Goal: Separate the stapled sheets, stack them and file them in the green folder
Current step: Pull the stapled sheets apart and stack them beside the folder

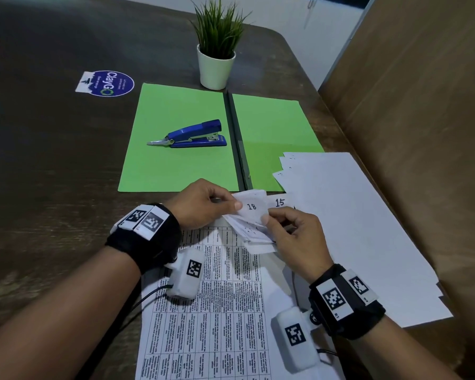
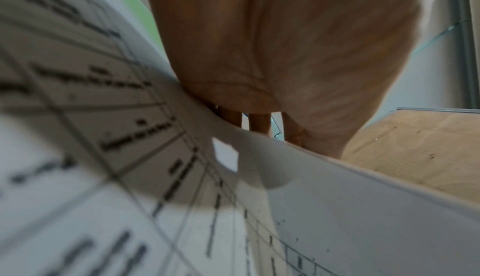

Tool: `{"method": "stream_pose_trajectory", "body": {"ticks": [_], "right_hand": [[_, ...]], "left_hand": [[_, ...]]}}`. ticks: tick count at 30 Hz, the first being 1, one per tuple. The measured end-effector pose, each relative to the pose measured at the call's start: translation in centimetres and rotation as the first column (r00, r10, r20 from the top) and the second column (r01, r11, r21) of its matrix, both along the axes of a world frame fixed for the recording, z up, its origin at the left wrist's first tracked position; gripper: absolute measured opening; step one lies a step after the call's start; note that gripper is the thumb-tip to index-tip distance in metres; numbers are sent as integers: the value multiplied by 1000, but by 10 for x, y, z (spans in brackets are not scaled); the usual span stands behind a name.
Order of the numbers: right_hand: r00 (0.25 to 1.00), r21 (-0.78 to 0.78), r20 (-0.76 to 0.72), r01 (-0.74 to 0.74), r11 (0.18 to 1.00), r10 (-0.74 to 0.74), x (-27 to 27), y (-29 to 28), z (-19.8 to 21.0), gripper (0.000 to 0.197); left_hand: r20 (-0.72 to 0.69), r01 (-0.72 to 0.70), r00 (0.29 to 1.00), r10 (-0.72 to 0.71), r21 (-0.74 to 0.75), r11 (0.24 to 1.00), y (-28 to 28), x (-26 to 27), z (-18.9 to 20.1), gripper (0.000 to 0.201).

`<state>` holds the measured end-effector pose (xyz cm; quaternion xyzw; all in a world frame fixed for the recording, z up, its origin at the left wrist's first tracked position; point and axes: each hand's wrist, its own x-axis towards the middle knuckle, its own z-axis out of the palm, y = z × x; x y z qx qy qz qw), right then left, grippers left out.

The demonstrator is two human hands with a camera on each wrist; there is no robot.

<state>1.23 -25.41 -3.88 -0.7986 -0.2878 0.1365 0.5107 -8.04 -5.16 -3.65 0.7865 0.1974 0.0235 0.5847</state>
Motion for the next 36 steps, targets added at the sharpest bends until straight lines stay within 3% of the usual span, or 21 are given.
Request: {"method": "stream_pose_trajectory", "body": {"ticks": [4, 7, 9, 13, 15, 17, 23, 31, 36], "right_hand": [[996, 98, -94, 12, 995, -3, 1, 2, 6, 39], [990, 72, -141, 22, 997, -12, 3, 8, 4, 26], [988, 45, -154, 30, 999, -23, 6, 9, -2, 34], [999, -34, -22, 23, 999, -24, 10, 9, -8, 39], [998, -57, 58, -12, 998, 16, 8, 8, -7, 35], [993, -79, 106, -48, 996, 57, 7, 7, -7, 34], [983, -137, 137, -104, 985, 123, 6, 5, -6, 36], [996, 15, -58, -74, 997, 75, -2, 4, 10, 59], [997, -22, -63, -54, 998, 53, 6, 3, -1, 44]], "left_hand": [[26, 38, 999, -38, 14, 999, 2, -1, -1, 9], [22, 56, 998, -57, 45, 997, 4, 0, -5, 48], [18, 41, 999, -41, 20, 999, 4, 0, -4, 58], [88, 38, 995, -36, -21, 999, 3, -2, -1, 15], [110, 30, 994, -27, -21, 999, 2, -2, -1, 33], [112, 24, 994, -18, -56, 998, 3, -2, 0, 35], [92, 14, 996, -7, -74, 997, 3, 2, -4, 5], [79, 93, 993, -91, -27, 995, 4, -1, -6, 19], [75, 132, 988, -132, 6, 991, 1, -4, 0, 38]]}}
